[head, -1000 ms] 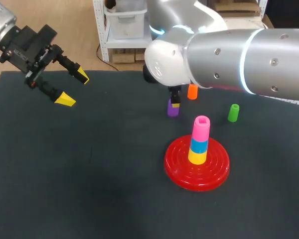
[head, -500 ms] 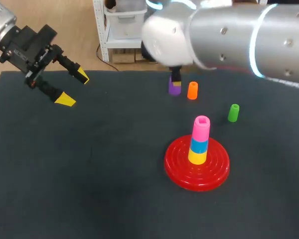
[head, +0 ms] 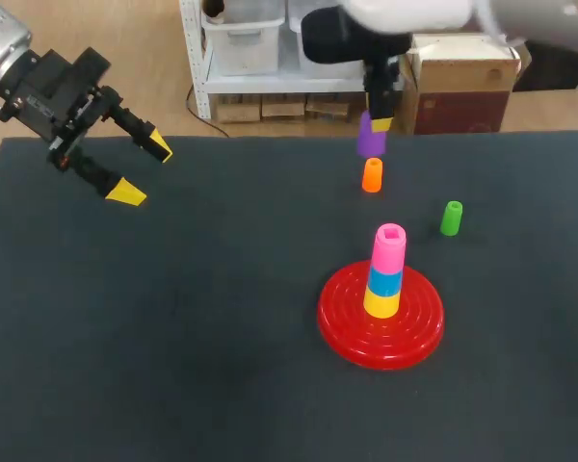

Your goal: Pick up and stack the cylinders on the red base in this order: pink,purple,orange,green

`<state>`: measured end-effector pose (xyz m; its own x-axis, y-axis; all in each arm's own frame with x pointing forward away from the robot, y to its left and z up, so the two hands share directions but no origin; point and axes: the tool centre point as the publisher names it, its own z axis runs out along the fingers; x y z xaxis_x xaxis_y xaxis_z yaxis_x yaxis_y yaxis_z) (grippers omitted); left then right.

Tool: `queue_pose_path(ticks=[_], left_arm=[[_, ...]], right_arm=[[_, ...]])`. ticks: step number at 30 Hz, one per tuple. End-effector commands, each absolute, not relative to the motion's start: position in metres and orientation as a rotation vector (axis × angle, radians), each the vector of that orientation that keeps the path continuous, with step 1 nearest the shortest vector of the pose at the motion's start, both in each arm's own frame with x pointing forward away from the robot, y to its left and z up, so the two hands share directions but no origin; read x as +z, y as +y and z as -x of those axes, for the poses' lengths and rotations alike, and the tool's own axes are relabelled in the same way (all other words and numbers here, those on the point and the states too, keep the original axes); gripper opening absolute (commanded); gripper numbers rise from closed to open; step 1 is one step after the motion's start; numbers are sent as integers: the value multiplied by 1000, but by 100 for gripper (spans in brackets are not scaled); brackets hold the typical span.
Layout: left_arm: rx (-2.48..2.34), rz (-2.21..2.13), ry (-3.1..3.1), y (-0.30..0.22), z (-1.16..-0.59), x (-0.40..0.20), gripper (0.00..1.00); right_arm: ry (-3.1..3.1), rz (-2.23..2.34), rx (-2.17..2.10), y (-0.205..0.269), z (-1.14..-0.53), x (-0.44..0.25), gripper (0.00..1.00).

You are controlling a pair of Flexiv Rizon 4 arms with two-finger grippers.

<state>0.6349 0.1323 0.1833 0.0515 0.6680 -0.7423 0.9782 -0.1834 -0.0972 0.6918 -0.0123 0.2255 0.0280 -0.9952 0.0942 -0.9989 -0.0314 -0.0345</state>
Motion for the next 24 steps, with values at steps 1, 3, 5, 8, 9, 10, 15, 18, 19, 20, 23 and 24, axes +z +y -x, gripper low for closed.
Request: queue_pose_path(ticks=[1, 3, 5, 8, 9, 10, 15, 18, 19, 20, 23, 24], left_arm=[[-948, -1903, 1645, 133, -637, 183, 100], [-948, -1903, 1645, 133, -637, 183, 100], [-948, -1903, 1645, 133, -637, 183, 100], [-948, -1903, 1645, 133, -637, 183, 100], [-948, -1903, 1645, 133, -637, 183, 100], [-948, -1903, 1645, 133, -637, 183, 100], [-948, -1903, 1645, 133, -637, 183, 100], [-948, -1903, 1645, 133, -637, 183, 100], [-948, -1903, 1645, 133, -637, 183, 100], [-948, -1903, 1645, 133, -637, 183, 100], [-948, -1903, 1645, 133, -637, 183, 100], [-948, -1903, 1645, 133, -637, 183, 100]], right_arm=[[-2255, -2382, 308, -28, -607, 240, 0], [-2243, -2399, 320, -28, -594, 241, 0], [-2226, -2412, 325, -26, -580, 241, 0], [-2209, -2438, 332, -24, -558, 241, 0], [-2208, -2439, 332, -23, -554, 241, 0], [-2194, -2446, 355, -23, -545, 241, 0], [-2175, -2436, 384, -25, -522, 241, 0], [-2169, -2408, 390, -28, -514, 241, 0], [-2174, -2397, 388, -30, -514, 240, 0], [-2163, -2383, 400, -31, -513, 239, 0], [-2170, -2336, 401, -34, -517, 234, 0], [-2180, -2321, 399, -35, -519, 233, 0]])
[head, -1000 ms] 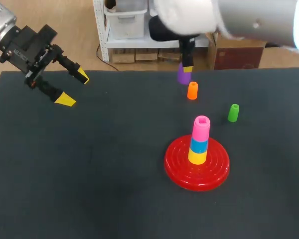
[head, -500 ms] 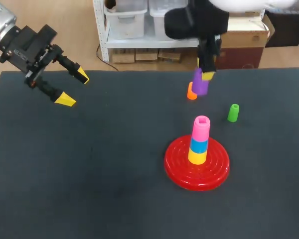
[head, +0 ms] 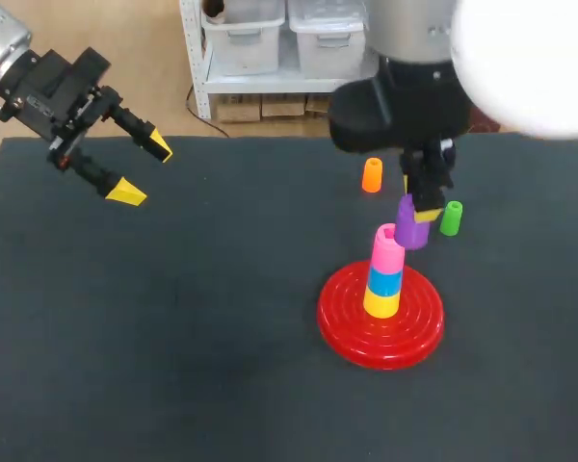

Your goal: Pick up and stack the cylinders on the red base in this order: pink,purple,orange,green

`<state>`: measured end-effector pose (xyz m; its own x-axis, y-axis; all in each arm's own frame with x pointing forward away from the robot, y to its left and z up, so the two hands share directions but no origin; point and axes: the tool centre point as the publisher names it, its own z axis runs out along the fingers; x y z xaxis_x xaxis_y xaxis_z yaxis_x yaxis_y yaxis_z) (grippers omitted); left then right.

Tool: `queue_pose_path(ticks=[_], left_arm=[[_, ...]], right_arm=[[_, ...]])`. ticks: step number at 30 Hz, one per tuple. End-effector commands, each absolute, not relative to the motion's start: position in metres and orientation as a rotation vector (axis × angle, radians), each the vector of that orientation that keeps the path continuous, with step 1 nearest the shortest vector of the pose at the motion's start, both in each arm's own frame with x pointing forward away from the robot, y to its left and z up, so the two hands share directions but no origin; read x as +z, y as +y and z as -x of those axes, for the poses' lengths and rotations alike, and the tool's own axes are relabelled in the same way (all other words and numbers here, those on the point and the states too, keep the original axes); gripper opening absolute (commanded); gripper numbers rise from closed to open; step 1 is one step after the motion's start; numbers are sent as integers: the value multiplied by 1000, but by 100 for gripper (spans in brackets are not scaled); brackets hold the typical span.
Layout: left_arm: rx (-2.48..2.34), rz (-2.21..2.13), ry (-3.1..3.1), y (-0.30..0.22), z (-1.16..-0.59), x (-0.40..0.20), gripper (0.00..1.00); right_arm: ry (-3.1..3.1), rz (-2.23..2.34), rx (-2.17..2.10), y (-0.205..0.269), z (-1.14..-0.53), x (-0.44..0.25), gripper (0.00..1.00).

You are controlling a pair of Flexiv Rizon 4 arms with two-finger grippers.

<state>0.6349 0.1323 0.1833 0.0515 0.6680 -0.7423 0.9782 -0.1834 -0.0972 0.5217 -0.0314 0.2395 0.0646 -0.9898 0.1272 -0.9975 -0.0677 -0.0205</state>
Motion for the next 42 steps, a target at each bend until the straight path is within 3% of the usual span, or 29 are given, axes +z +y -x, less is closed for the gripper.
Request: queue_pose_path(ticks=[1, 14, 42], left_arm=[[-948, -1903, 1645, 133, -637, 183, 100], [-948, -1903, 1645, 133, -637, 183, 100], [-948, -1903, 1645, 133, -637, 183, 100]], right_arm=[[-2184, -2313, 387, -36, -521, 231, 0], [-2155, -2273, 165, -32, -555, 232, 0], [-2135, -2216, 145, -25, -550, 199, 0]])
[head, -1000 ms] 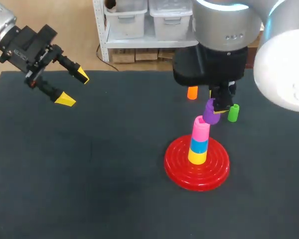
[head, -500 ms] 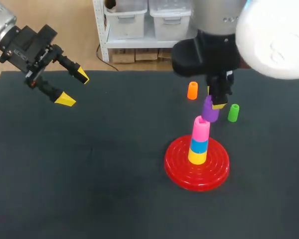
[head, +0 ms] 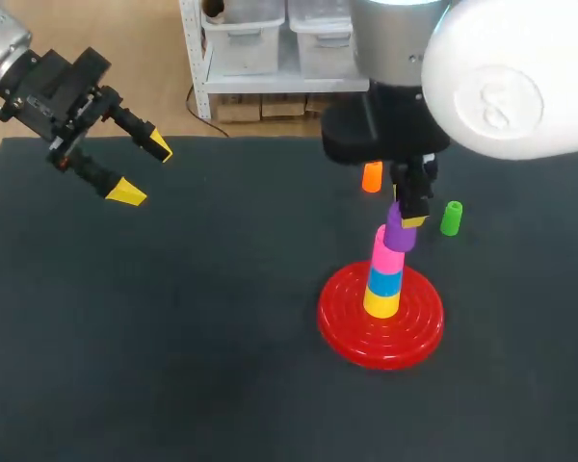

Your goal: Pick up and stack the cylinders on the red base in this order: pink,purple,orange,green

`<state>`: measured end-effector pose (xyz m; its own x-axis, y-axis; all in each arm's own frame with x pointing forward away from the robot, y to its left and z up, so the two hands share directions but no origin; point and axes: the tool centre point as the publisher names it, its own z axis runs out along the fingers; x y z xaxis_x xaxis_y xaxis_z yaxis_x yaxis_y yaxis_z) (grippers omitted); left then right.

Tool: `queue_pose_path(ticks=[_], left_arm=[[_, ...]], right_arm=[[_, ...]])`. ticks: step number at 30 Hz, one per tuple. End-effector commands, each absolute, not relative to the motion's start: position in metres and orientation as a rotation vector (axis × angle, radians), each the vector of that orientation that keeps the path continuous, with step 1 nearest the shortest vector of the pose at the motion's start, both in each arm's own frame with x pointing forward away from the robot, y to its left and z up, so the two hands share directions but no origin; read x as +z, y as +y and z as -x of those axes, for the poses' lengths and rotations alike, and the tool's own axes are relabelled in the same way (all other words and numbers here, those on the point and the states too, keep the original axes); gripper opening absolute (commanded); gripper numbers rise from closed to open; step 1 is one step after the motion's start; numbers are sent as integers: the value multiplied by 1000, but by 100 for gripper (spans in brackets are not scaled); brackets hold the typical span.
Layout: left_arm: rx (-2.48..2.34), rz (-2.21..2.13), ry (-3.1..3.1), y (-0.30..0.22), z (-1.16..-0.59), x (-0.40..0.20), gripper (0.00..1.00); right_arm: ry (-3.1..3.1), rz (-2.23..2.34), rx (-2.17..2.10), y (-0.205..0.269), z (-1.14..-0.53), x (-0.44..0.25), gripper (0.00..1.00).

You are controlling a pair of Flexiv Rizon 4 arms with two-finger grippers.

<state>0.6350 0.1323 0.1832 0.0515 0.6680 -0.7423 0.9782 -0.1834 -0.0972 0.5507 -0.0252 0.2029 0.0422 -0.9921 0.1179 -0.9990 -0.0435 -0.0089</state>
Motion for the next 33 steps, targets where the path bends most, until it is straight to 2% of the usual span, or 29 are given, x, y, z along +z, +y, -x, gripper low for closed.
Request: queue_pose_path(ticks=[1, 23, 33], left_arm=[[-948, -1903, 1645, 133, -637, 183, 100], [-948, -1903, 1645, 133, -637, 183, 100], [-948, -1903, 1645, 133, -637, 183, 100]], right_arm=[[-2136, -2216, 144, -24, -551, 199, 0], [-2156, -2184, 136, -19, -574, 193, 0], [-2152, -2165, 104, -23, -566, 184, 0]])
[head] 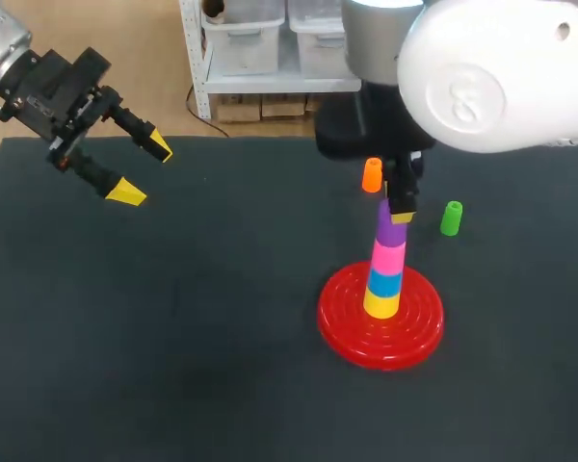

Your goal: Pick up and stack the cylinders on the red base in this order: pink,purple,orange,green

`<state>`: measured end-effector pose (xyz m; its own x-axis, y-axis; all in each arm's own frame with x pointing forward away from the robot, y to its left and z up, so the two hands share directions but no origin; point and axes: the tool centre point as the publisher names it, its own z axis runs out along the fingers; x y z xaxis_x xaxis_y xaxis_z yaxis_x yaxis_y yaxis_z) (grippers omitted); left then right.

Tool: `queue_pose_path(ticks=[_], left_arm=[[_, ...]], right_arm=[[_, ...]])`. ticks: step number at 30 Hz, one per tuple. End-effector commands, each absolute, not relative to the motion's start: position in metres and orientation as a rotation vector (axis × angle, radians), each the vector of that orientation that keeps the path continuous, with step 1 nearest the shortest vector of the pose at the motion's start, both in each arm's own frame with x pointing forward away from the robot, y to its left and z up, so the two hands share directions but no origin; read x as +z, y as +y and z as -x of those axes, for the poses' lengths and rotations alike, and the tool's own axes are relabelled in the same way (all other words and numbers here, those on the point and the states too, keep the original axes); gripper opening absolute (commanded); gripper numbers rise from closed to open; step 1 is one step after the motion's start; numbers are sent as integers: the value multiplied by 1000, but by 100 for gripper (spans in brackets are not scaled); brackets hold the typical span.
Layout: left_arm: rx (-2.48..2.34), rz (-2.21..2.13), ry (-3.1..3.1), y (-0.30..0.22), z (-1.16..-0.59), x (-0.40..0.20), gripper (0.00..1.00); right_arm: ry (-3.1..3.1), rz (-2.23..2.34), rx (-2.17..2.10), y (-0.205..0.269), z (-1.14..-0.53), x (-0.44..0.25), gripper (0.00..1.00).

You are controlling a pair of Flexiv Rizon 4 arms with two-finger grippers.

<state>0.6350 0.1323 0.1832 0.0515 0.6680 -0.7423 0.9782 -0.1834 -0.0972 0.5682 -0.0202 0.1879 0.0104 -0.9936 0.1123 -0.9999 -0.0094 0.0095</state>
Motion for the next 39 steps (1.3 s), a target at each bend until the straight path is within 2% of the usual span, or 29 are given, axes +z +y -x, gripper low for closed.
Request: queue_pose_path(ticks=[1, 21, 22, 23, 24, 34, 39], left_arm=[[-948, -1903, 1645, 133, -637, 183, 100], [-948, -1903, 1645, 133, -637, 183, 100], [-948, -1903, 1645, 133, -637, 183, 100], [-948, -1903, 1645, 133, -637, 183, 100], [-948, -1903, 1645, 133, -637, 183, 100], [-948, -1903, 1645, 133, -637, 183, 100], [-948, -1903, 1645, 133, -637, 183, 100]], right_arm=[[-2153, -2160, 102, -24, -565, 183, 0], [-2139, -2123, 74, -16, -564, 169, 0], [-2143, -2121, 68, -16, -564, 169, 29], [-2150, -2124, 63, -16, -564, 172, 48], [-2154, -2126, 62, -17, -565, 175, 100], [-2295, -2113, 57, -45, -568, 215, 100], [-2469, -1972, 52, -74, -584, 219, 100]])
